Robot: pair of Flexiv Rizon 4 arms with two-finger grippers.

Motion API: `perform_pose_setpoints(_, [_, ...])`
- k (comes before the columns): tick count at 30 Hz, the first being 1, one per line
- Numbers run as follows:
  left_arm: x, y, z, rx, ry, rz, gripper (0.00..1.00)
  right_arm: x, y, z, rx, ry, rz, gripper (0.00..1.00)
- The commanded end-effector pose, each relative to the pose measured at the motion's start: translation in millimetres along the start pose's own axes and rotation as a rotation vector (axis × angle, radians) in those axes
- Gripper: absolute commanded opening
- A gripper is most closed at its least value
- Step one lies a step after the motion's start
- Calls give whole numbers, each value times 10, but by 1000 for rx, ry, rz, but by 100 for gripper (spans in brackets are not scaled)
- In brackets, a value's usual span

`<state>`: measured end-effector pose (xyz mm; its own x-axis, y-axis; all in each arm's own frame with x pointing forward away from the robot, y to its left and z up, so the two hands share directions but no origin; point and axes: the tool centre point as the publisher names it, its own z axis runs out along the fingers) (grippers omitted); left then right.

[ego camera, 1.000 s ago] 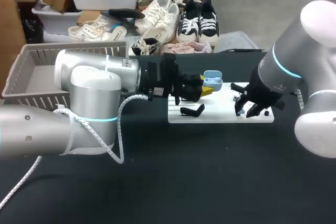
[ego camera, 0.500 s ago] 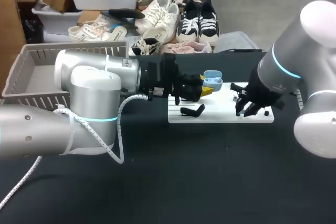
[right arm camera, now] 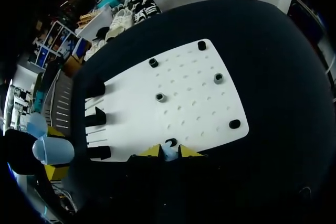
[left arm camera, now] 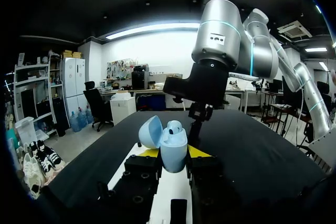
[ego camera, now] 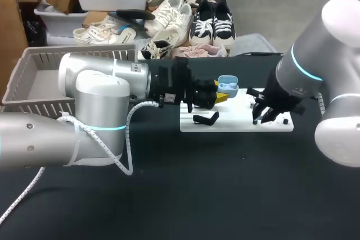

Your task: Pick up each earbud case from the left stands, insert the matching earbuds, close the lid, and place the case in the box.

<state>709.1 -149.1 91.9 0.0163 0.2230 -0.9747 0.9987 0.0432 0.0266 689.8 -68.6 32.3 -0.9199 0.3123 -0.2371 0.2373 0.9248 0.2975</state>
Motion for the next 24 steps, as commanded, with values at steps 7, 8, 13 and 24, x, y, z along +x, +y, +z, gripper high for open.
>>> perform_pose_setpoints(7, [1, -16, -4, -5, -1, 1, 0, 147, -13, -484, 3, -49, -57, 0])
perform_pose_setpoints(8, [1, -16, -4, -5, -1, 1, 0, 151, -7, -519, -4, -43, -76, 0])
perform_pose_setpoints(13, [1, -16, -4, -5, -1, 1, 0, 167, 65, -677, 39, -29, -184, 0])
perform_pose_setpoints(24, [1, -16, -4, -5, -1, 1, 0, 233, 431, -924, 89, 40, -437, 0])
